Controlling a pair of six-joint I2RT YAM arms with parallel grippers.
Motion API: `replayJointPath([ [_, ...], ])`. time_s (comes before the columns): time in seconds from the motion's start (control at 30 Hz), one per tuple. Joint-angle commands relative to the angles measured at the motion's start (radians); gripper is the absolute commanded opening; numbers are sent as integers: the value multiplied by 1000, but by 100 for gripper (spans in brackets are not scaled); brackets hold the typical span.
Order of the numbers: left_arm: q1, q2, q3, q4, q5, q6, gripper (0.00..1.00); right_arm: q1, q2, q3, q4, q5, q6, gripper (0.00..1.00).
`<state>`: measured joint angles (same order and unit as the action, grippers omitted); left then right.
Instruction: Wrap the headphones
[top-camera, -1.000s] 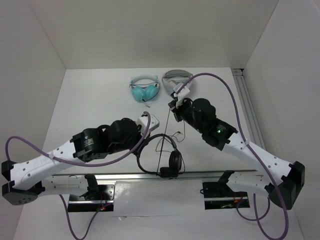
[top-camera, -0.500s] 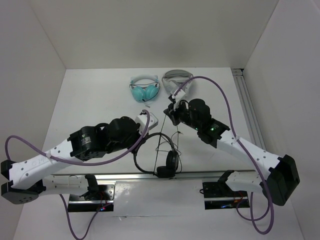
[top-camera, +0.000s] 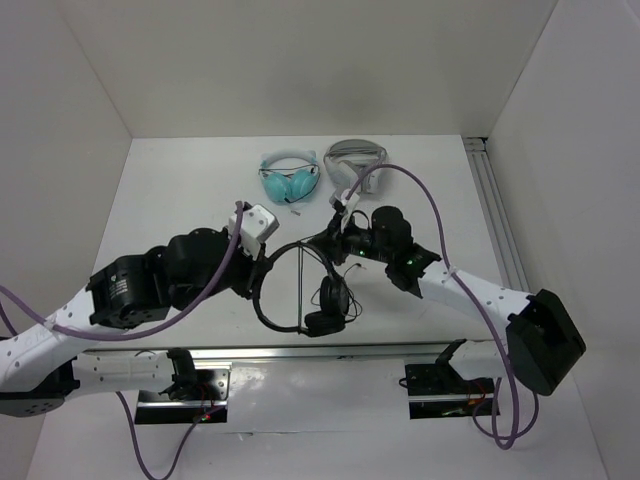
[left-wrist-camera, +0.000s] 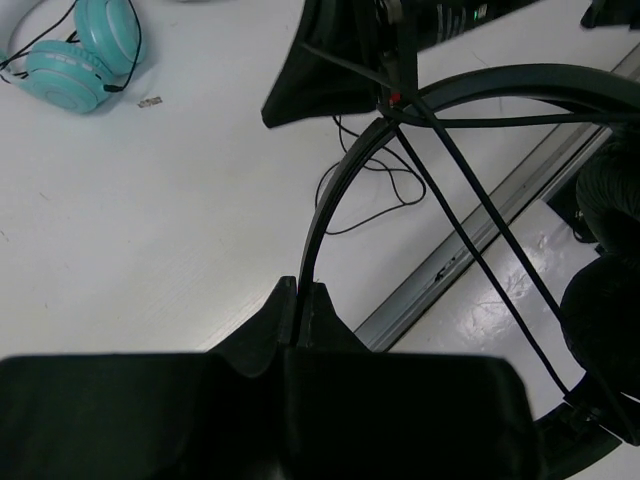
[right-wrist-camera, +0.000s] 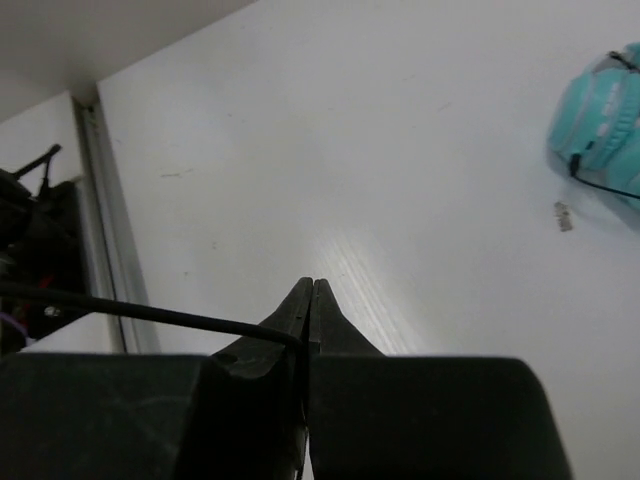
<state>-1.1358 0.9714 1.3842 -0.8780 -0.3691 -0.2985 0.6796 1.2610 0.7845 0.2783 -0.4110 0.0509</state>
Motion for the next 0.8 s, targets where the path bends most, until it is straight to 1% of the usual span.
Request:
replayJointPath([
  [0.0,-13,-42,64,109,-34,-82,0,-20,55,-105,246,-112,147,2],
  [0.03,-13,-42,73,109,-62,-91,0,-20,66,-126,298,-130,174,3],
  [0.07,-13,-42,73,109,-80,-108,0,-8,90,-143,394,-144,228,3],
  [0.13,-13,-31,84,109,-120,-123,0,4,123,-180,468,-169,263,3],
  [0.17,-13,-19,98,97,-163,-148,0,20,156,-192,502,-158,274,3],
  [0.23,-13,-8,117,71,-221,-188,0,29,182,-211,533,-158,274,3],
  [0.27,-13,1,130,53,-291,-209,0,29,195,-220,547,-146,285,3],
  [0.3,-13,1,163,0,-333,-267,0,29,216,-229,570,-146,285,3],
  [0.33,-13,13,180,-28,-373,-295,0,29,225,-252,582,-146,285,3],
  [0.37,-13,13,199,-59,-452,-324,0,29,225,-264,593,-134,285,3],
  [0.4,-13,26,237,-91,-493,-388,0,29,242,-278,625,-134,296,3],
  [0.43,-13,39,252,-140,-522,-405,0,29,258,-307,642,-134,296,3],
  [0.5,2,52,283,-176,-576,-430,0,38,287,-338,682,-134,319,3],
  [0.53,11,64,301,-176,-576,-430,0,38,296,-352,723,-146,319,3],
  [0.63,105,98,329,-176,-539,-377,0,67,320,-398,791,-146,342,3],
  [0.67,173,107,329,-159,-515,-360,0,77,321,-421,808,-131,352,3],
  [0.73,244,122,329,-128,-450,-311,0,115,321,-432,819,-106,353,3],
  [0.77,317,136,329,-116,-398,-294,0,129,307,-448,819,-71,353,3],
])
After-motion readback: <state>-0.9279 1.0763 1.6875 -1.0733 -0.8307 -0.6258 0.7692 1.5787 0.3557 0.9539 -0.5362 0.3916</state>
